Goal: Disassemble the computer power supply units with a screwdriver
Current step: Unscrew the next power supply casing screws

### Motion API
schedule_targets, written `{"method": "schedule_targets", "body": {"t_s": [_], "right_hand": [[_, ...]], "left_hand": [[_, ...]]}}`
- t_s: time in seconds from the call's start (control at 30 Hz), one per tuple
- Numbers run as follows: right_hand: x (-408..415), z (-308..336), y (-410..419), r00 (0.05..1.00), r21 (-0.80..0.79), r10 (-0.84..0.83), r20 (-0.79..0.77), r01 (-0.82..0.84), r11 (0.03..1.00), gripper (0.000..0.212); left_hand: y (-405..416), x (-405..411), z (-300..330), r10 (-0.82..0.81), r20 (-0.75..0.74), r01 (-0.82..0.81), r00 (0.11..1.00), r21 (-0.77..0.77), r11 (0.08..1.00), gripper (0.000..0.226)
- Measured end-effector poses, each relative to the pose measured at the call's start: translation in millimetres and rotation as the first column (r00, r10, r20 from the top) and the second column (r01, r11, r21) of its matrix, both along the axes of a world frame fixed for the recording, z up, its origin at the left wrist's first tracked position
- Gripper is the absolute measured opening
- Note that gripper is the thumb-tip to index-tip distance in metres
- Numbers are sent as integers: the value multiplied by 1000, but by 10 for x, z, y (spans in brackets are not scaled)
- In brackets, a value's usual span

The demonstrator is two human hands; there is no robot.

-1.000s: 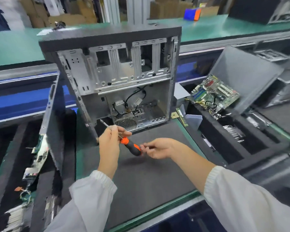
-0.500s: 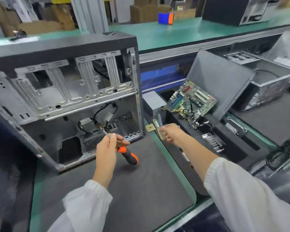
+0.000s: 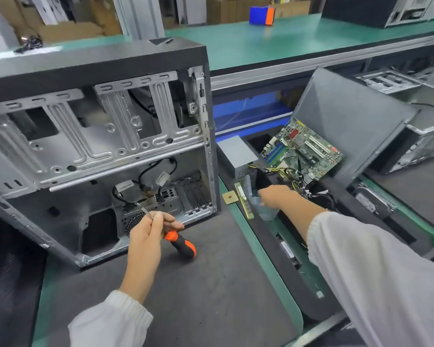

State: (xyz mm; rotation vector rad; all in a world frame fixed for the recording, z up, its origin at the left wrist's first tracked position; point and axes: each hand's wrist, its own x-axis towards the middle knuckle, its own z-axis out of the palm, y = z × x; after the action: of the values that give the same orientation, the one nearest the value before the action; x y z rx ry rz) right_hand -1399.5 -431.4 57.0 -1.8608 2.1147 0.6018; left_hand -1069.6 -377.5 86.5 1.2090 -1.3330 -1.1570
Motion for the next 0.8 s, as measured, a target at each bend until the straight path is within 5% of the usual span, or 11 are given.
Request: {"method": "schedule_targets", "body": {"t_s": [0.3,0.6,0.7,0.8], "right_hand": [[-213,-97,189,960,-39,278,-17,-278,960,6],[-272,-530,648,861,78,448,-241,-443,893,30],[-270,-589,693,892,104,385,-234,-371,923,31],[-246,-500,583,991,25,119,-57,-118,993,22]], "left_hand": [[-38,-124,3,-28,-3,28,1000,14,1000,32],[-16,-161,16,-44,-24,44,999,8,999,32],[-16,-148,9,-53,-21,53,998,3,999,32],[-30,-106,3,-59,-8,59,998,-7,998,32]]}}
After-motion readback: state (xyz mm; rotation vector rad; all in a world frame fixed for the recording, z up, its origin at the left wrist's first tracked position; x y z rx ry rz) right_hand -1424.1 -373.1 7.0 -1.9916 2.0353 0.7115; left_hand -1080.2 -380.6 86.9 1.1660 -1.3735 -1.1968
